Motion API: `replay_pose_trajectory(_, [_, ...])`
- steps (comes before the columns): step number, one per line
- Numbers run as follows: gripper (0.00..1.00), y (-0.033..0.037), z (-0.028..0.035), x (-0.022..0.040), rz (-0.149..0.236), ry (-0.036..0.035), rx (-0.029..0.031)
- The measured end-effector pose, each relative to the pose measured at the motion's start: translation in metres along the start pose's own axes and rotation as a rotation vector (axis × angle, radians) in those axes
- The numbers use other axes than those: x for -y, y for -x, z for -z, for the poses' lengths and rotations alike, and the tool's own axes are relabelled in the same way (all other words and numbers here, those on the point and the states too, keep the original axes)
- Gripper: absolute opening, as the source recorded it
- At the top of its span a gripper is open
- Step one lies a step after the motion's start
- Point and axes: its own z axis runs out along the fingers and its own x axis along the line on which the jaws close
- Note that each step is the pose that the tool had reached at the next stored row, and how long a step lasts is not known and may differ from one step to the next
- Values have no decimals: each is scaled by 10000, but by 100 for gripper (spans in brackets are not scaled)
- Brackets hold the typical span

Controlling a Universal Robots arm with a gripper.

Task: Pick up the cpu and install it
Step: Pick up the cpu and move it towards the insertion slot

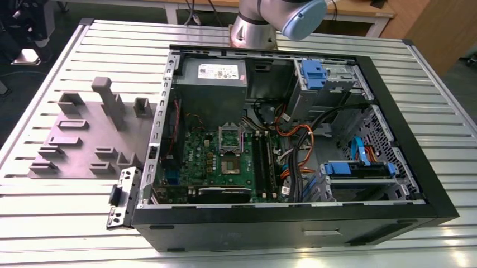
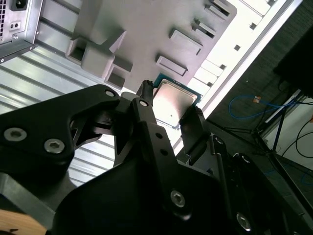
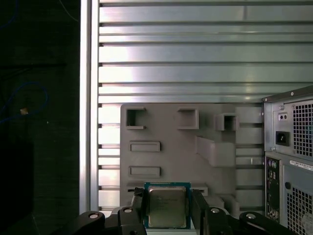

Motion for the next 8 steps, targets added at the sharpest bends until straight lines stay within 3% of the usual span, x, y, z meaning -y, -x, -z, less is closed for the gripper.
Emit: replay_pose_trajectory(8, [47,24,1,0,0,0,-1])
